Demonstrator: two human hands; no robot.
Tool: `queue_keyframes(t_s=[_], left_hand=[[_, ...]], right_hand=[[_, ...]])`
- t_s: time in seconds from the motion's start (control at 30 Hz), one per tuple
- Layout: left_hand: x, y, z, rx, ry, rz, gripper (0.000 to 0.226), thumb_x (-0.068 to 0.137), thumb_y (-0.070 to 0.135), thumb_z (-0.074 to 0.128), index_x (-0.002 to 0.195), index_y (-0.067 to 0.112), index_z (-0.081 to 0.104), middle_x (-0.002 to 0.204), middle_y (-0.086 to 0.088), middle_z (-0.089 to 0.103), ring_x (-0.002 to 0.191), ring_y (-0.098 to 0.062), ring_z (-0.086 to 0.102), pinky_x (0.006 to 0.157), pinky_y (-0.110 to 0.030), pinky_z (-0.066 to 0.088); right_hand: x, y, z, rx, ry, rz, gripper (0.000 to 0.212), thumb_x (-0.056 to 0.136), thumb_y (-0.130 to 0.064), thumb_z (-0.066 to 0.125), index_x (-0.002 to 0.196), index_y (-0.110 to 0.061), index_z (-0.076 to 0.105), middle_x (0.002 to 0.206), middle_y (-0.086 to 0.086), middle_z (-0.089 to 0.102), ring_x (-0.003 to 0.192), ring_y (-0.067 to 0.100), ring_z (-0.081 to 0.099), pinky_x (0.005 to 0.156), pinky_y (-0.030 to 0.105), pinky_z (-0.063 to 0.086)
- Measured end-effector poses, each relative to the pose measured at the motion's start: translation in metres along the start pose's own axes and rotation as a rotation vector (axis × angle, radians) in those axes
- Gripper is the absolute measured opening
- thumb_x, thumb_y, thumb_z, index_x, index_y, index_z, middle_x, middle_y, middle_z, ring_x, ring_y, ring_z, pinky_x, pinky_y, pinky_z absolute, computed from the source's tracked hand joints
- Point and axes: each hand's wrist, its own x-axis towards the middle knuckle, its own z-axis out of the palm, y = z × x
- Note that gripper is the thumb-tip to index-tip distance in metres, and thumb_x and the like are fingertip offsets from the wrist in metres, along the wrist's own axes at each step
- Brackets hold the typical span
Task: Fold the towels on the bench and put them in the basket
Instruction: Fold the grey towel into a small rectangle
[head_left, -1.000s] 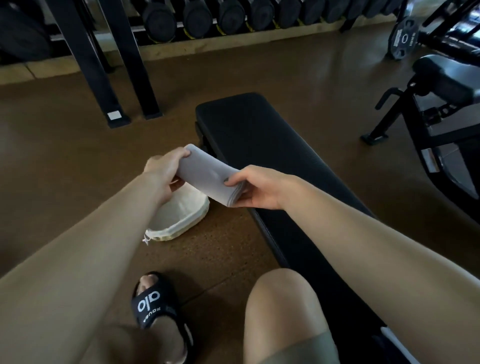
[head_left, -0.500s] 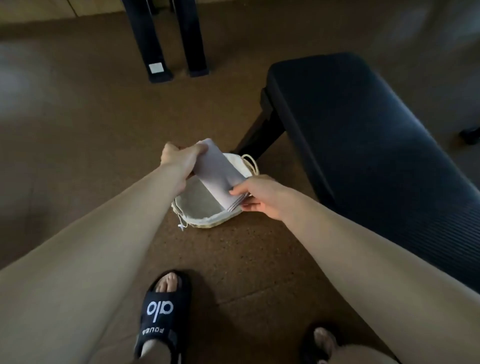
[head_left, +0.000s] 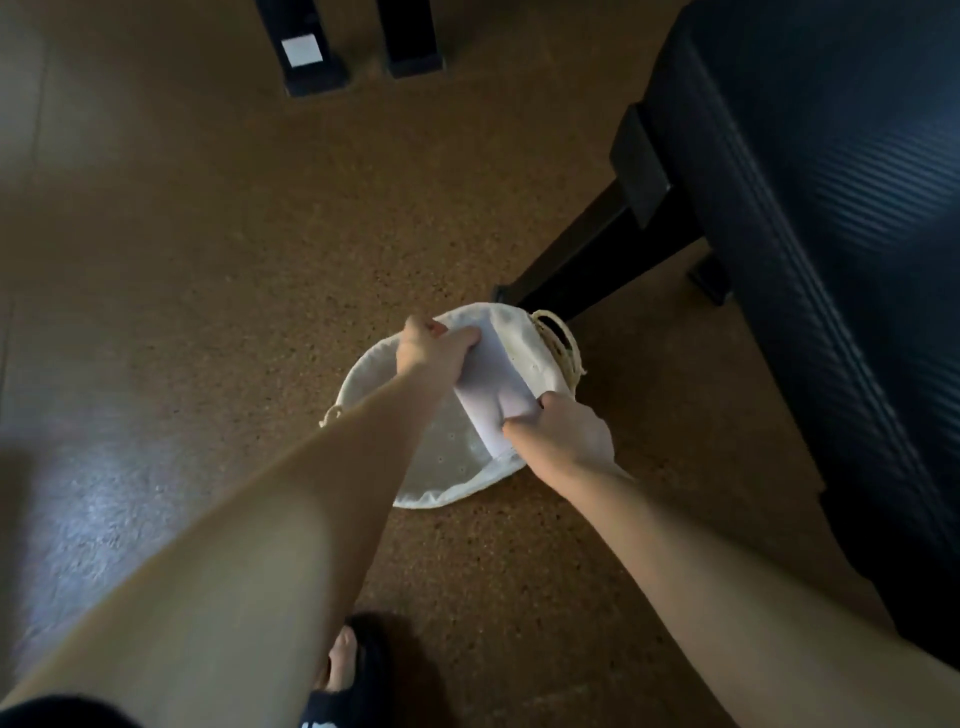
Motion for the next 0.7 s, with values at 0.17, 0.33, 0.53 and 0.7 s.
queue_keyframes(t_s=[0.17,0.33,0.53,0.7], left_hand=[[0.025,0.0,0.027,-0.016,0.005,-0.019,0.047,0.085,0.037,0.075,0.12,0.013,0.054,0.109,-0.006,0.062,0.101,-0.026,0.06,0.079,-0.031,0.046],[0.029,0.001,0.061,-0.169,0.041,-0.093,0.066,0.082,0.032,0.077,0.13,0.01,0.038,0.128,-0.013,0.056,0.115,-0.029,0.059,0.088,-0.033,0.047],[0.035,-0.018,0.071,-0.139,0.043,-0.229,0.092,0.088,0.04,0.073,0.156,0.007,0.02,0.149,-0.018,0.047,0.136,-0.036,0.048,0.109,-0.041,0.041],[0.037,-0.024,0.073,0.009,0.022,-0.138,0.083,0.09,0.044,0.072,0.149,0.009,0.025,0.15,-0.015,0.043,0.14,-0.033,0.043,0.111,-0.04,0.037]], right_hand=[[0.025,-0.003,0.002,-0.125,0.067,0.035,0.03,0.099,-0.042,0.05,0.114,-0.017,0.059,0.104,0.004,0.068,0.095,0.025,0.065,0.08,0.036,0.046],[0.044,-0.011,0.018,-0.132,0.107,0.105,0.045,0.095,-0.053,0.056,0.124,-0.019,0.058,0.109,0.003,0.07,0.1,0.024,0.069,0.074,0.033,0.046],[0.06,-0.014,0.023,-0.367,0.039,0.015,0.029,0.104,-0.04,0.052,0.118,-0.018,0.065,0.114,0.004,0.068,0.108,0.022,0.066,0.075,0.031,0.044],[0.079,-0.011,0.042,-0.514,-0.015,-0.116,0.03,0.108,-0.011,0.045,0.133,-0.003,0.06,0.128,0.019,0.065,0.122,0.032,0.061,0.073,0.011,0.042]])
